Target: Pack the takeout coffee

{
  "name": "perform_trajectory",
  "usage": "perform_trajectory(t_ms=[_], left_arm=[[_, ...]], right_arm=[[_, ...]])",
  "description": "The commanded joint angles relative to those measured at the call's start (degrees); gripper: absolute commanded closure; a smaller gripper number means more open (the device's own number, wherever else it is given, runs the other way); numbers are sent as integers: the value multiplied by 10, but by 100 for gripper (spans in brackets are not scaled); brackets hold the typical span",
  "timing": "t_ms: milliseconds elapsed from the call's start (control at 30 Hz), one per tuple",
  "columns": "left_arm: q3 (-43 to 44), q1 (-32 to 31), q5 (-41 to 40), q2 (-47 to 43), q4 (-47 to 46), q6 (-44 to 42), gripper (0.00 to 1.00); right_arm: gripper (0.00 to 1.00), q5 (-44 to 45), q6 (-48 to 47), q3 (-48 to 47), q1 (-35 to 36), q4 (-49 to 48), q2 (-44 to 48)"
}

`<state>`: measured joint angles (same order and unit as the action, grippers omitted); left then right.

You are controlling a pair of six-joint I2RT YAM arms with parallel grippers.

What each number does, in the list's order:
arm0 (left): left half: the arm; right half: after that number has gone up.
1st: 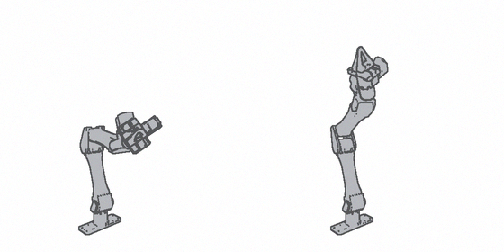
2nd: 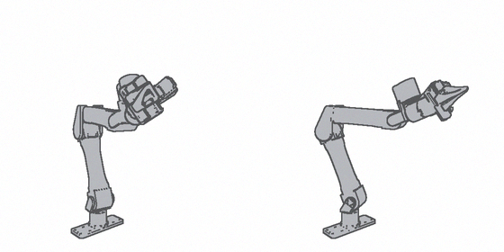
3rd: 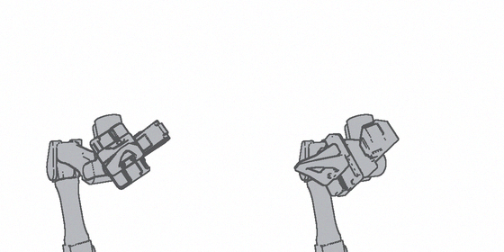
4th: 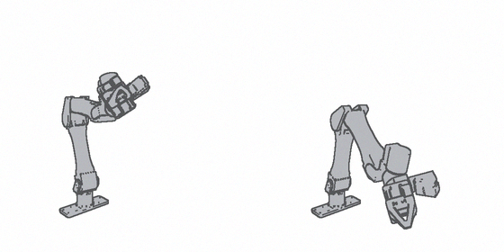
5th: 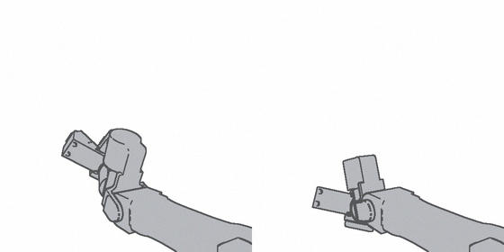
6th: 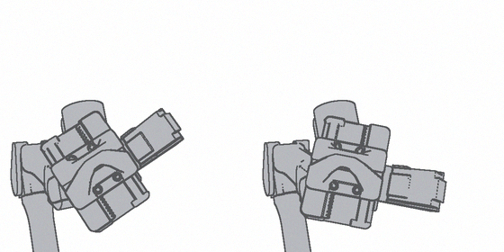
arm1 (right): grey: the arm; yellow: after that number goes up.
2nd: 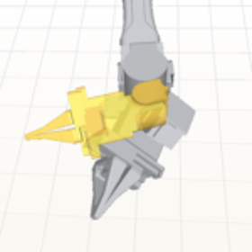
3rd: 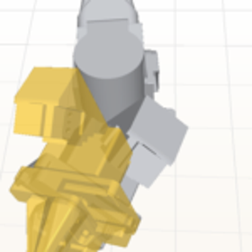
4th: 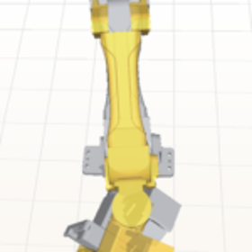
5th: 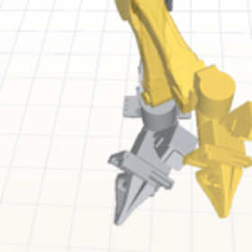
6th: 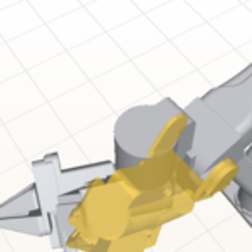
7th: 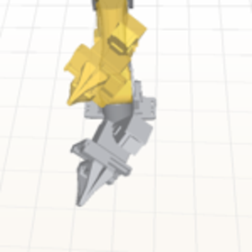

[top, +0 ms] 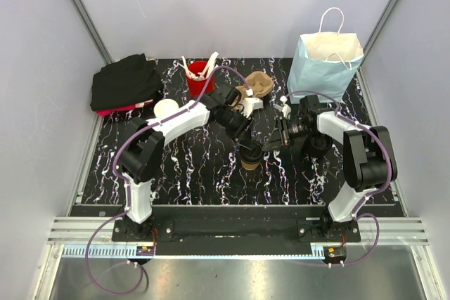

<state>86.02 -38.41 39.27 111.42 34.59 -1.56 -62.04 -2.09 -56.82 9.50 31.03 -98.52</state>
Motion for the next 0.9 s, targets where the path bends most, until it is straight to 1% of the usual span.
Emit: perform_trajectory(t_ms=[0, 333, 633, 867], left_arm=[[-21, -24, -80, 16, 17, -48, 75], [-17, -24, -78, 19, 17, -47, 76], [-18, -24, -79, 18, 17, -46, 76], [-16, -25, -79, 19, 18, -44, 76]], right_arm=[[66, -3, -5, -44, -5, -41, 25], [66, 3, -8, -72, -5, -43, -10], [67, 7, -37, -29, -5, -23, 6], [67, 3, -43, -22, -1, -18, 4]])
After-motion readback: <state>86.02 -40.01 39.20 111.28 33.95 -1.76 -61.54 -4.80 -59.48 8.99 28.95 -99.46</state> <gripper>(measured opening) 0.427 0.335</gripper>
